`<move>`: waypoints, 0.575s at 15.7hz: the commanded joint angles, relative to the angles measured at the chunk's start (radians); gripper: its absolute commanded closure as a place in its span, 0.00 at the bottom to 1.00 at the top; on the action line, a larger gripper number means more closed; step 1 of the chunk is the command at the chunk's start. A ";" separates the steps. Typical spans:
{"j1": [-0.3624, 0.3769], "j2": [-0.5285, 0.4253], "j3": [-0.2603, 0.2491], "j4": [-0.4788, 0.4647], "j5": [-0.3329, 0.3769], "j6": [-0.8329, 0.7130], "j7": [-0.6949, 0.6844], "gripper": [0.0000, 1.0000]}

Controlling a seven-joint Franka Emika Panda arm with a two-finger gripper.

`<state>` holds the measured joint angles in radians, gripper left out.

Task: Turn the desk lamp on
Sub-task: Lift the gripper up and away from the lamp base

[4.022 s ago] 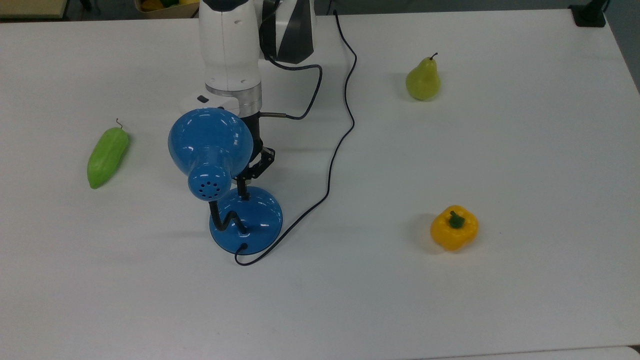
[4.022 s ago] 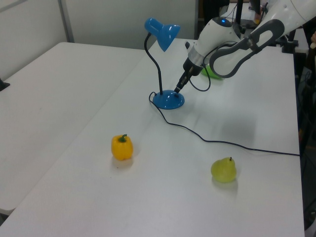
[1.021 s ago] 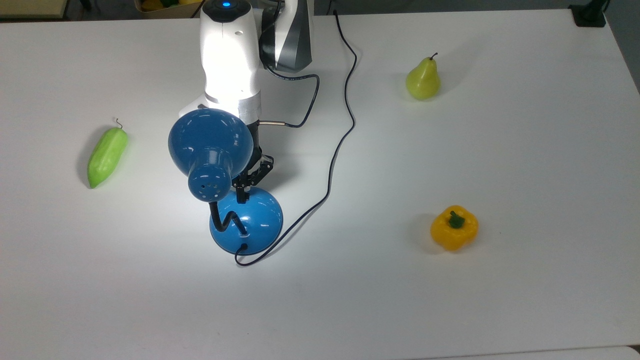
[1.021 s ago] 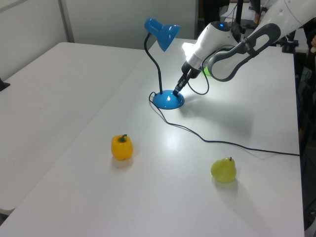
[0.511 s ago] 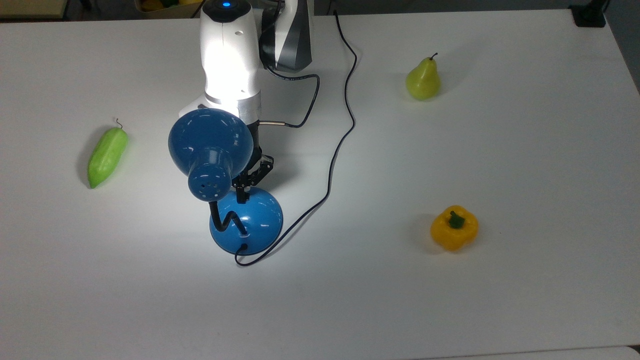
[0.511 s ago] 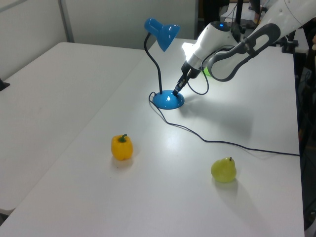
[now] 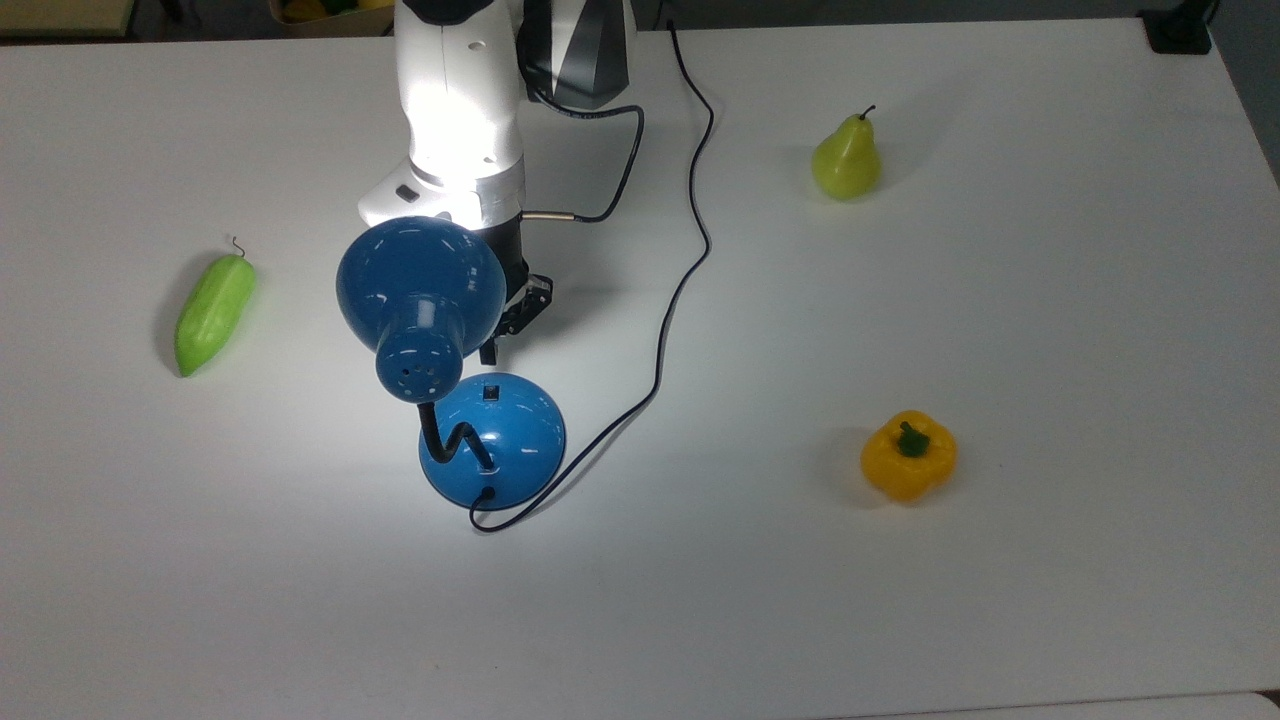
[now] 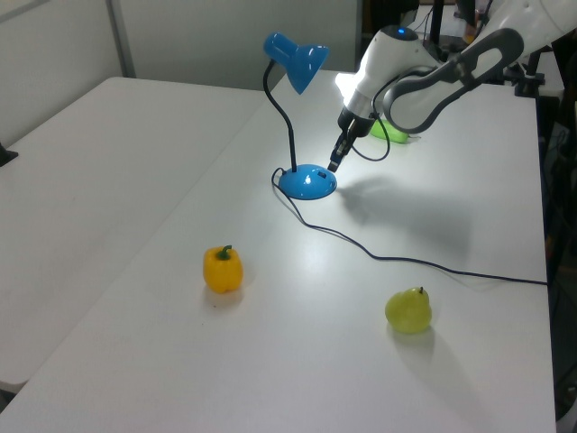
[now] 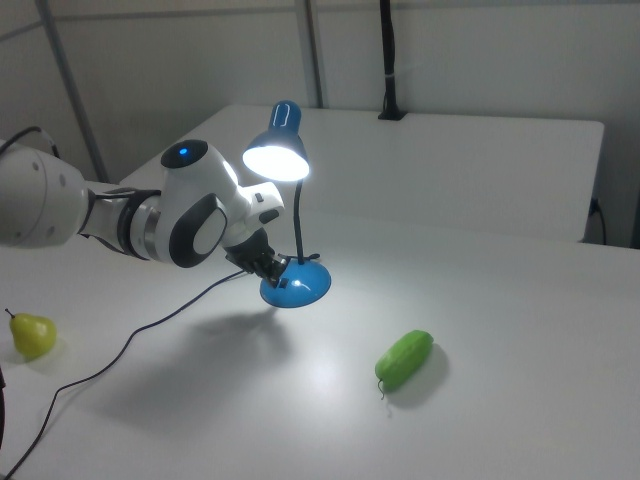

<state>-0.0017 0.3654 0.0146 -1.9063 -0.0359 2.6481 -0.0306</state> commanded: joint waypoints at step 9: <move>0.012 -0.235 0.022 -0.043 -0.001 -0.587 0.000 0.48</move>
<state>0.0056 0.2484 0.0333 -1.9209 -0.0373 2.2099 -0.0319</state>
